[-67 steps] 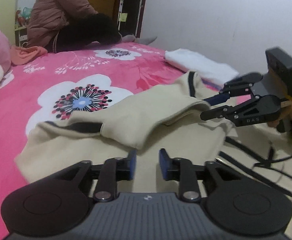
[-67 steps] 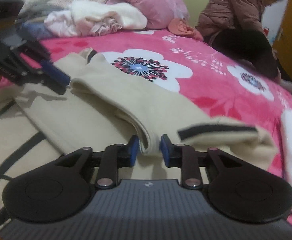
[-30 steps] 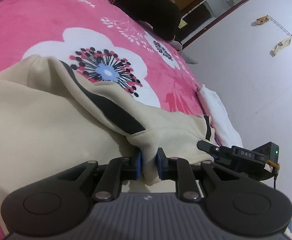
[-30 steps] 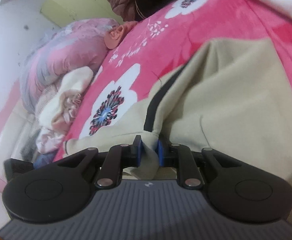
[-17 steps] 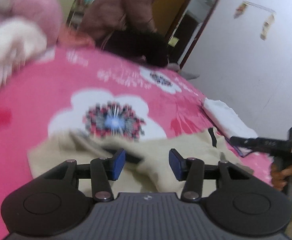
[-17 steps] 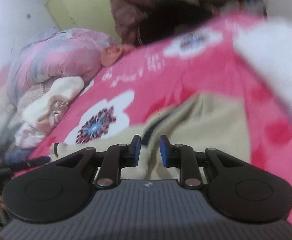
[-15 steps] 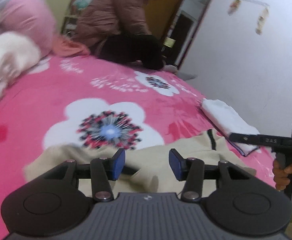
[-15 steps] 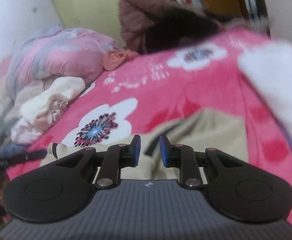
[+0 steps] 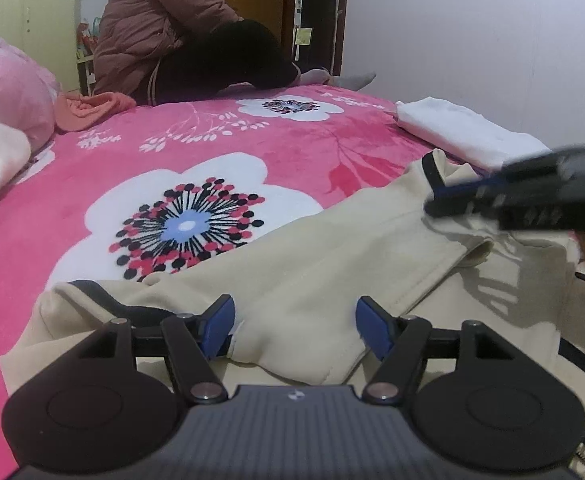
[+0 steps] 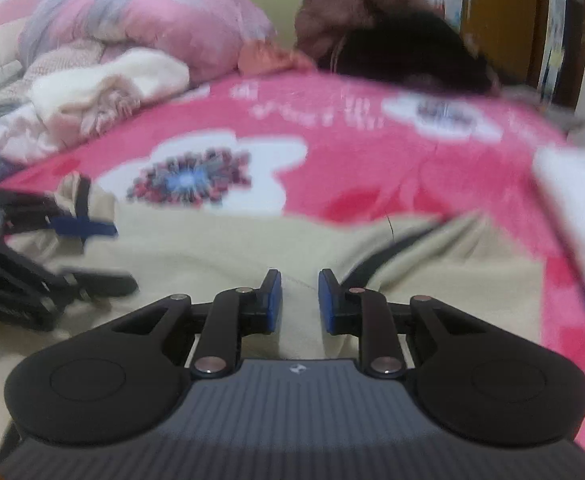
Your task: Fold clothes
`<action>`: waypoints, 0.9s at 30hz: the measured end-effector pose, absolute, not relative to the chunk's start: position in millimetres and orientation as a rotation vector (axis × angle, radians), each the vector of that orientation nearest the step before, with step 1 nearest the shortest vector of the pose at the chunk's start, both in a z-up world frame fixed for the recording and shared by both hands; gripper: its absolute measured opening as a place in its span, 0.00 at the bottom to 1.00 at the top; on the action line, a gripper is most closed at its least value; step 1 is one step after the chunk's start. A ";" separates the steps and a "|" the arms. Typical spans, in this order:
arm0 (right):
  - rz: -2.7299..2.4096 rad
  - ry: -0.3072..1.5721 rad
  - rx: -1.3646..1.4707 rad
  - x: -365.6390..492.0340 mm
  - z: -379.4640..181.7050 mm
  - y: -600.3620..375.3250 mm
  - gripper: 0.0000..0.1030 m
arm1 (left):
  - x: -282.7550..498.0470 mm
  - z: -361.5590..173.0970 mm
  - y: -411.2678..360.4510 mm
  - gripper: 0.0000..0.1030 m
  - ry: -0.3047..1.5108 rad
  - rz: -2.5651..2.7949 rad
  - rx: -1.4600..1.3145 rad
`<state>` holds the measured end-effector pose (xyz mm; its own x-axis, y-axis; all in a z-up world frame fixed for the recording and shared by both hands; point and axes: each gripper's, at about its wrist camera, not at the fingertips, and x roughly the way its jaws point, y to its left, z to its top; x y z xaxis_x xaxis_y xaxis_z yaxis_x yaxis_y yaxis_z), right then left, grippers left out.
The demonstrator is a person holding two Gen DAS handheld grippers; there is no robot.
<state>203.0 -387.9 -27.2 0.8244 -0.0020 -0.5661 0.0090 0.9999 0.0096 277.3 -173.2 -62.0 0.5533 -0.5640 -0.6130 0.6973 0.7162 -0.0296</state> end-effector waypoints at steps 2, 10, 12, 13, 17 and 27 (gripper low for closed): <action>0.009 0.549 0.000 197.1 -17.1 -380.6 0.19 | 277.0 -62.4 -172.0 0.67 0.635 -0.754 0.220; 0.017 0.573 0.037 194.4 -43.7 -385.5 0.19 | 272.7 -55.9 -148.3 0.67 0.624 -0.762 0.152; 0.019 0.579 0.046 193.7 -50.3 -386.7 0.19 | 271.2 -53.7 -141.4 0.67 0.622 -0.763 0.133; 0.020 0.582 0.050 193.3 -53.6 -387.3 0.19 | 270.5 -52.7 -137.9 0.67 0.620 -0.764 0.124; 0.023 0.586 0.062 192.3 -60.4 -388.7 0.20 | 265.3 -46.8 -126.6 0.70 0.604 -0.711 0.098; 0.026 0.576 0.074 190.9 -61.6 -389.8 0.20 | 310.2 -35.5 -121.7 0.71 0.592 -0.604 0.019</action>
